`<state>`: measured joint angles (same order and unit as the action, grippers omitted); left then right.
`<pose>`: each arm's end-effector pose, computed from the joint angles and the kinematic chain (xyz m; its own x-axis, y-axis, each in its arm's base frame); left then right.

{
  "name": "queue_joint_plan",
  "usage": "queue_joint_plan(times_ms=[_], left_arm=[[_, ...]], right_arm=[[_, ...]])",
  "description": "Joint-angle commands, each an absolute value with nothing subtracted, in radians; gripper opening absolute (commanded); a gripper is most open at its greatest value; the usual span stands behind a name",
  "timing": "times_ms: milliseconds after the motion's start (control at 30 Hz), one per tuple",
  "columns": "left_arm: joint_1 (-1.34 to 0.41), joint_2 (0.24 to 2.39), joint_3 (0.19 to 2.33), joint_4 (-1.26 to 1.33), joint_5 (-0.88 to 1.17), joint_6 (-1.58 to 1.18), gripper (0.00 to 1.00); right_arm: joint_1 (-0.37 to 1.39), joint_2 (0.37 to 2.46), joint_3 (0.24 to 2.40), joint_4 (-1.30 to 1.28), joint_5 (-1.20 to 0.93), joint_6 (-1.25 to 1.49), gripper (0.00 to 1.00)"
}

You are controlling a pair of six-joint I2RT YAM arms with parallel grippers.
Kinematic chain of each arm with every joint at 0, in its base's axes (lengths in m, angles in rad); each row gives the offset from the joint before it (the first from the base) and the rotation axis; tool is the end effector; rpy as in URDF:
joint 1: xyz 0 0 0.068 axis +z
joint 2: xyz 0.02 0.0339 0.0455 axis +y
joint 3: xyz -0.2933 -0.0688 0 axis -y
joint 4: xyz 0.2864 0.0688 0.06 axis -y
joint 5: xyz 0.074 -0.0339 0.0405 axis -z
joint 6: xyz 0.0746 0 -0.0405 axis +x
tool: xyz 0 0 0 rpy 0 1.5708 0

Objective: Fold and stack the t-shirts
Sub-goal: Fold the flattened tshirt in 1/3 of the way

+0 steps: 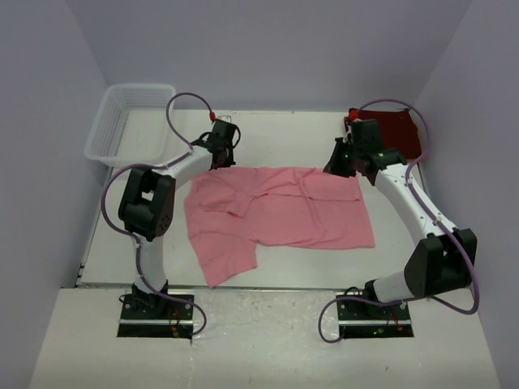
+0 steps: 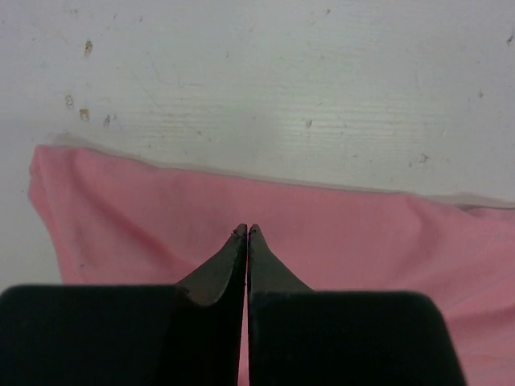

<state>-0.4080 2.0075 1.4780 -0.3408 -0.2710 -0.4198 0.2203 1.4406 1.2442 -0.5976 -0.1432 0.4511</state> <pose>0.4812 -0.1862 0.1749 -0.7321 -0.1114 -0.6720 -0.0816 0.9938 -0.0758 0.3667 0.0930 0.3018 -0.7632 0.2713 -0.5865 0.0209 0.9175 0.3972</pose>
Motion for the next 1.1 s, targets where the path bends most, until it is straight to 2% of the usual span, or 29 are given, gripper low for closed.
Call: queue_joint_plan(times_ms=[0,200,567,1067], left_arm=[[-0.400,1.944,1.470,-0.391,-0.340,-0.466,0.00],[-0.388,1.962,1.473,-0.482,-0.413,-0.503,0.00],[-0.344,1.982,1.439,-0.492,-0.434,-0.514,0.00],[-0.256,2.072,1.393,-0.492,-0.377,-0.535,0.00]], right_arm=[[0.229,1.434,1.281,-0.597,-0.163,0.431,0.00],[0.235,1.430,1.281,-0.598,-0.167,0.428,0.00],[0.239,1.430,1.275,-0.600,-0.163,0.425,0.00],[0.241,1.424,1.275,-0.598,-0.158,0.428,0.00]])
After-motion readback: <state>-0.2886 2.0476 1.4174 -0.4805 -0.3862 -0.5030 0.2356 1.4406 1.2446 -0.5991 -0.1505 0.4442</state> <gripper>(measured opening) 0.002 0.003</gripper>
